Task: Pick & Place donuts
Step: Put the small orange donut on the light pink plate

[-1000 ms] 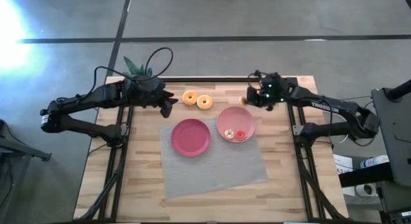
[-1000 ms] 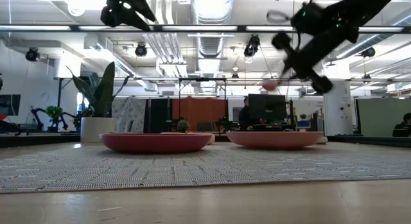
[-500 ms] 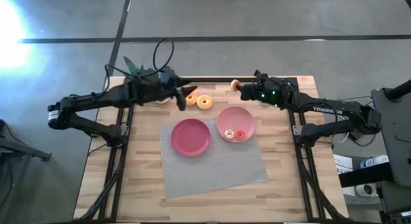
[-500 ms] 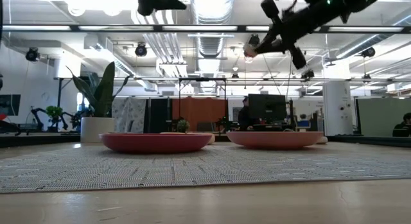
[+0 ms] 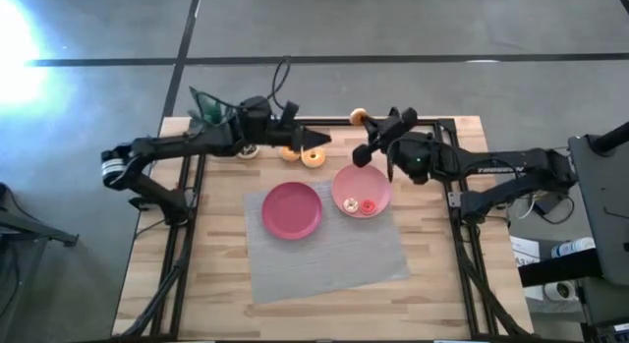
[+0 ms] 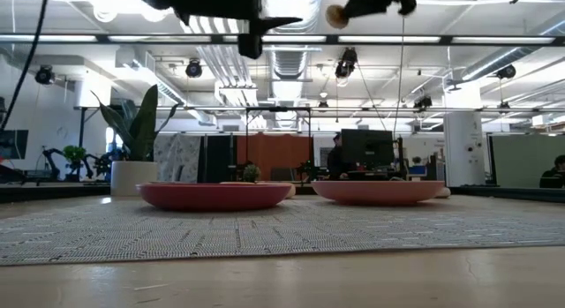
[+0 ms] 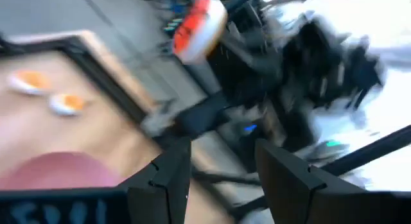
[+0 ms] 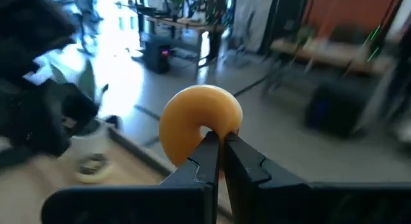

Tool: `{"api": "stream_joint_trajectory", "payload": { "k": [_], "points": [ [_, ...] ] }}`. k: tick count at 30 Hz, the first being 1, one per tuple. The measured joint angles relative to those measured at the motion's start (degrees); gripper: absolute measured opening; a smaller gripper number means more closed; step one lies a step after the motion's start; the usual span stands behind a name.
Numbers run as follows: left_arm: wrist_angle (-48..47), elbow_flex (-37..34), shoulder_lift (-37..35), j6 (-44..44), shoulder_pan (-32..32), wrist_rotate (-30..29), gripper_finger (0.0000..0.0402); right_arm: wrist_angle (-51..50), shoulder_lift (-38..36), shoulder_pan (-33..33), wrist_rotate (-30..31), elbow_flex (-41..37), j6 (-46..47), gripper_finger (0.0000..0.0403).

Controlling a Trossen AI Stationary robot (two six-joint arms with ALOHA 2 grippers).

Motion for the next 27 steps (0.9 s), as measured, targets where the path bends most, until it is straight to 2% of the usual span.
{"api": "stream_joint_trajectory", "payload": {
  "k": [3, 8, 12, 14, 17, 21, 27],
  "points": [
    [7.27, -0.02, 2.11, -9.10, 2.44, 4.88, 0.0146, -0.05, 1.76, 2.20, 3.41, 3.35, -11.97, 0.0009],
    [21.12, -0.02, 5.48, -24.75, 5.32, 12.14, 0.0146, 0.01, 3.26, 3.81, 3.74, 6.28, -26.61, 0.0009],
    [30.43, -0.02, 7.79, -36.33, 6.70, 14.82, 0.0146, -0.05, 4.20, 3.80, 4.84, 7.42, -35.56, 0.0009],
    [31.82, -0.02, 8.50, -39.87, 7.26, 16.09, 0.0146, 0.52, 4.46, 3.80, 5.00, 8.10, -38.80, 0.0009],
    [31.77, -0.02, 9.45, -40.00, 7.88, 17.24, 0.0146, 0.97, 4.78, 3.80, 5.02, 9.24, -38.41, 0.0009],
    [31.47, -0.04, 9.44, -32.05, 8.25, 16.90, 0.0146, 1.98, 4.22, 3.80, 5.02, 9.93, -36.80, 0.0009],
    [31.32, 0.28, 9.63, -39.59, 8.69, 18.46, 0.0146, 2.31, 4.34, 3.80, 4.83, 9.82, -44.00, 0.0009]
  ]
}}
